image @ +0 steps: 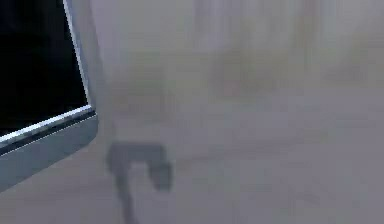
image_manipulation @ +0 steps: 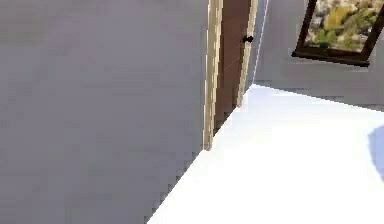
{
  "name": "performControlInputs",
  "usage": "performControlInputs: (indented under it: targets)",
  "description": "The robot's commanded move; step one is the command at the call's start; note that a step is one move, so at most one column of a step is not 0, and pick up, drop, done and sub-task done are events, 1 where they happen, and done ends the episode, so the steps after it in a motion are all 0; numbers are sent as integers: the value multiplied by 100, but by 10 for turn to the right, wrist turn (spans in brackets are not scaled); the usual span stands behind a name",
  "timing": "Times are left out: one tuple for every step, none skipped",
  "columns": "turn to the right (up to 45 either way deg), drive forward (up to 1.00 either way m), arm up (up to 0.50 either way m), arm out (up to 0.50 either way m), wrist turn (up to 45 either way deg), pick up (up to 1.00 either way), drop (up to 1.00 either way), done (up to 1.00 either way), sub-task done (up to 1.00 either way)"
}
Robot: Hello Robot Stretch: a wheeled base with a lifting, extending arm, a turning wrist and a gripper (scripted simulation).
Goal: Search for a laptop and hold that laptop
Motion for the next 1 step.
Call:
performControlInputs:
  targets:
    - [-450,0,0,0,0,0,0,0,0]
